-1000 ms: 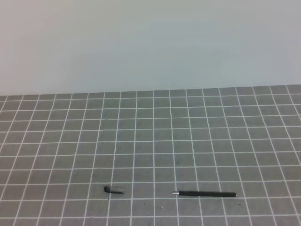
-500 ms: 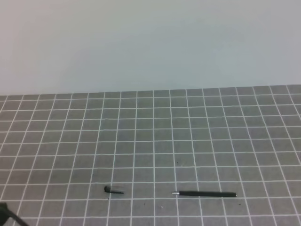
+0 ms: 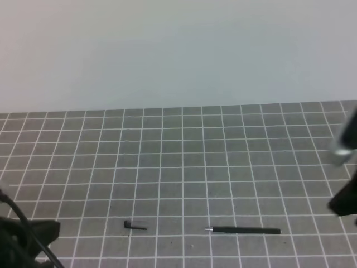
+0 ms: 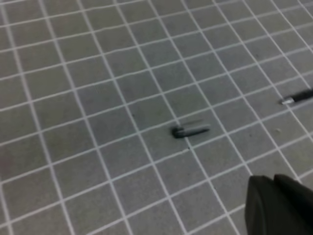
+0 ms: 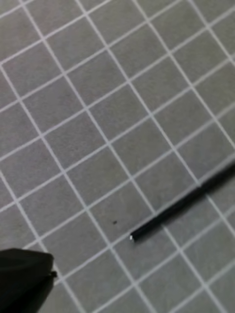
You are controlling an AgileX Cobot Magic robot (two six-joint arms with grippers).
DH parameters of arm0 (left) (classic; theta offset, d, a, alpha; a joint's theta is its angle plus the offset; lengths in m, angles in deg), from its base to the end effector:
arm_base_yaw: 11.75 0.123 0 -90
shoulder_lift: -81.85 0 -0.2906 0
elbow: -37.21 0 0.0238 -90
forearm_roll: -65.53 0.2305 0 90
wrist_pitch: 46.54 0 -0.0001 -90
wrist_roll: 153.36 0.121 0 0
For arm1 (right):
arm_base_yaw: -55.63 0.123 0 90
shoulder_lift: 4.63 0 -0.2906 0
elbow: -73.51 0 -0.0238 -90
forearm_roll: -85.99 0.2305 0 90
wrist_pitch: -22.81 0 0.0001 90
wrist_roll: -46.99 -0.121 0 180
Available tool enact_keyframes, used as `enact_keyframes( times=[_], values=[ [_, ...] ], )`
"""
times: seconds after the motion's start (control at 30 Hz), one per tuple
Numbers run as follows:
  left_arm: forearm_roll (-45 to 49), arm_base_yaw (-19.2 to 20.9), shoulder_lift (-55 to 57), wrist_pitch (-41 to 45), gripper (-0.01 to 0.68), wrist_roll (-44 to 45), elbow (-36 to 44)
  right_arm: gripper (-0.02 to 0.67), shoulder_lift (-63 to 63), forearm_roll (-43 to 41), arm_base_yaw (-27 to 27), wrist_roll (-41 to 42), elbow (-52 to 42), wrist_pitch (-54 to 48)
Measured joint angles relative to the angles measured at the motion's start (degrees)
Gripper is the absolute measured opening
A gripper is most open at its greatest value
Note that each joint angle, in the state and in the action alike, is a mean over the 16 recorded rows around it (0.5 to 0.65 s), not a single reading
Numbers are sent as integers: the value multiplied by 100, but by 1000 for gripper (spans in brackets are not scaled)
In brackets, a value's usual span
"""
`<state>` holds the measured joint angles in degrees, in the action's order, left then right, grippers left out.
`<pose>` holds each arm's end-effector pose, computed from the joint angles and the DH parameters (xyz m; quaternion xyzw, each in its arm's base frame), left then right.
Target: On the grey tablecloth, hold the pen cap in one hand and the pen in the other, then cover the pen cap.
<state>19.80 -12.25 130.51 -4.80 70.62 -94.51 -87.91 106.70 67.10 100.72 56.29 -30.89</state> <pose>0.1220 -0.0588 0.2702 0.1597 0.8662 -0.1994 0.4295 0.2388 0.0837 0.2902 -0.4565 0.8463 0.0747 0.2643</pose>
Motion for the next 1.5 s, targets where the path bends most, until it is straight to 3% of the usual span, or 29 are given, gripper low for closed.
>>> enact_keyframes(
  times=[0.27, 0.63, 0.8, 1.23, 1.5],
  values=[
    [-293, 0, 94, 332, 1, 633, -36, 50, -1949, -650, 926, 44, 1146, -478],
    [-310, 0, 108, 398, 1, 997, -37, 321, -3182, -1002, 1419, -18, 2094, -662],
    [-336, 0, 228, 393, 1, 1086, -52, 401, -3381, -1104, 1567, 137, 2142, -567],
    [-398, 0, 1157, 498, 1, 929, -575, 394, -3846, -1663, 1856, 84, 2139, -241],
    [-250, 0, 1817, 647, 1, 494, -1229, 307, -3982, -1802, 1877, -103, 2139, -83]
  ],
)
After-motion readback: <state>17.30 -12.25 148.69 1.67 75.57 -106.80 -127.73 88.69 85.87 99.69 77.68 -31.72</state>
